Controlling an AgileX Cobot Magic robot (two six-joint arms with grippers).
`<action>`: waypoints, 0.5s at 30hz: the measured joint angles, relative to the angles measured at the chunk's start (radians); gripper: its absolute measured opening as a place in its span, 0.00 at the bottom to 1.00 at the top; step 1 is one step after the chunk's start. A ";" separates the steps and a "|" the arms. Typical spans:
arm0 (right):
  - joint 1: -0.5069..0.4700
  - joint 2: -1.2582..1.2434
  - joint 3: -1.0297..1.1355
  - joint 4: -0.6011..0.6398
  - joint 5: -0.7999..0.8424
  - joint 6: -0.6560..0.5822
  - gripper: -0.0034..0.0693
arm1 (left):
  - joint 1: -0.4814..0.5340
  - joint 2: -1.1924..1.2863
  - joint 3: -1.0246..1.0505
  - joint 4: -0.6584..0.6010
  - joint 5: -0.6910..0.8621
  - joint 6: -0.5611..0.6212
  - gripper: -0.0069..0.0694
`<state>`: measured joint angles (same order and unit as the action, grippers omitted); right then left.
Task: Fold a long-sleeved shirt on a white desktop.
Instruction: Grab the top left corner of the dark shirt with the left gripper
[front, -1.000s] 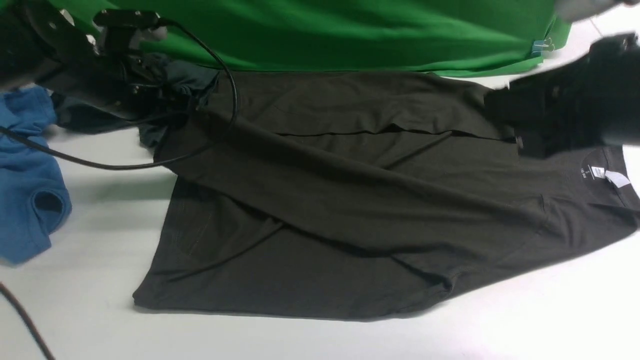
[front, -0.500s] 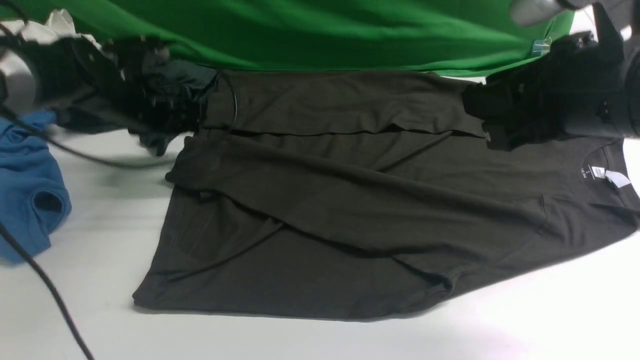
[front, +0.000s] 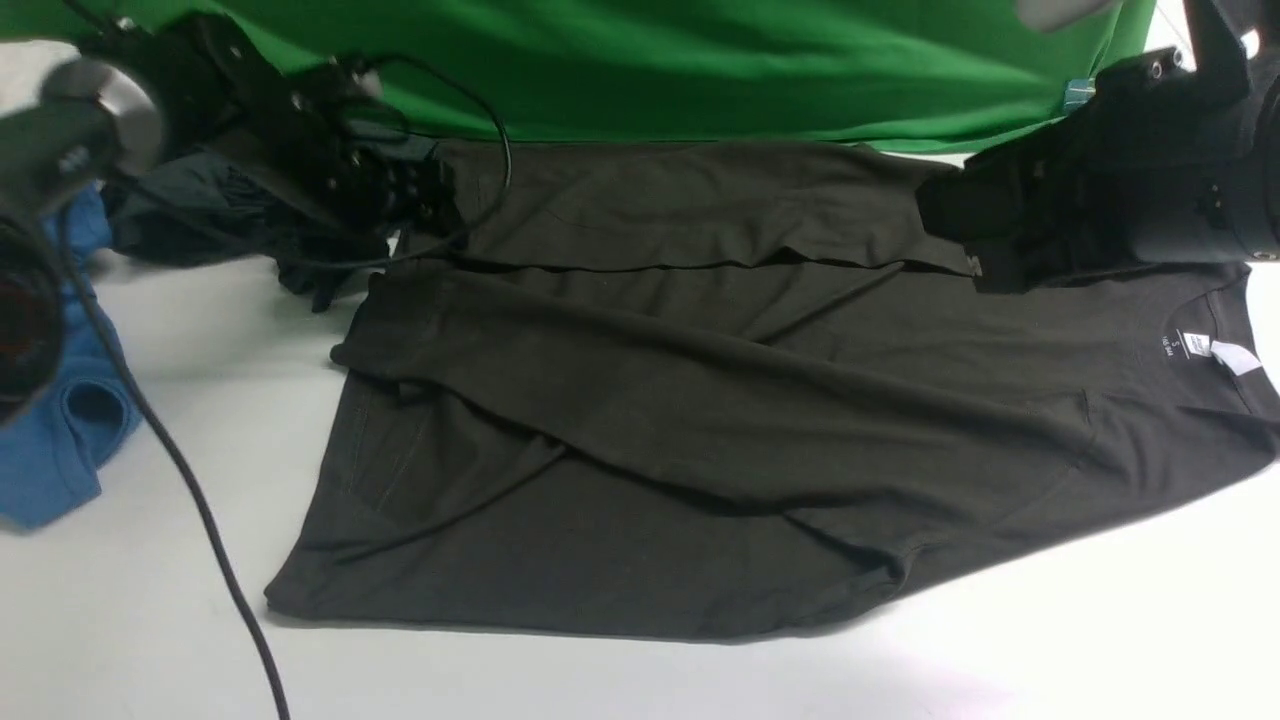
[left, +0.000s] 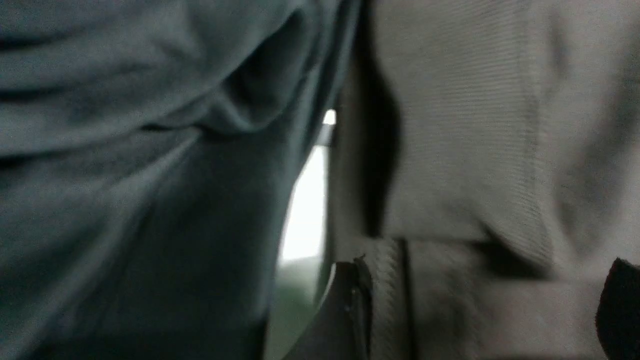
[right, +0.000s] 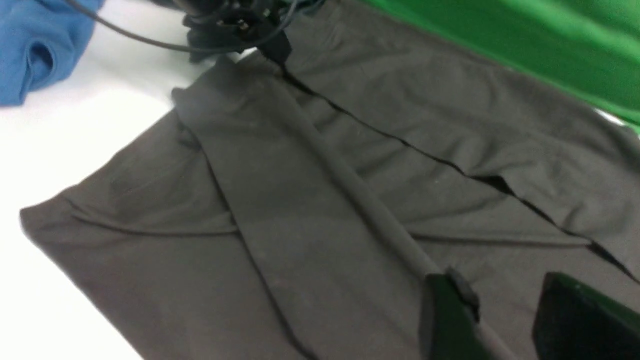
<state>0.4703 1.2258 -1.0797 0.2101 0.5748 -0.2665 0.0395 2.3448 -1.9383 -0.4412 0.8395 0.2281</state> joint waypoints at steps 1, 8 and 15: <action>0.000 0.000 0.000 0.000 0.001 0.000 0.38 | 0.000 0.002 -0.003 0.000 0.000 -0.001 0.92; 0.000 0.000 0.000 0.000 0.001 0.000 0.38 | 0.000 0.046 -0.040 -0.075 -0.059 0.008 0.83; 0.000 0.000 0.000 0.001 0.001 0.000 0.38 | 0.000 0.058 -0.040 -0.116 -0.087 0.055 0.58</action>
<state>0.4703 1.2258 -1.0797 0.2112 0.5759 -0.2665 0.0395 2.4027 -1.9784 -0.5572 0.7527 0.2833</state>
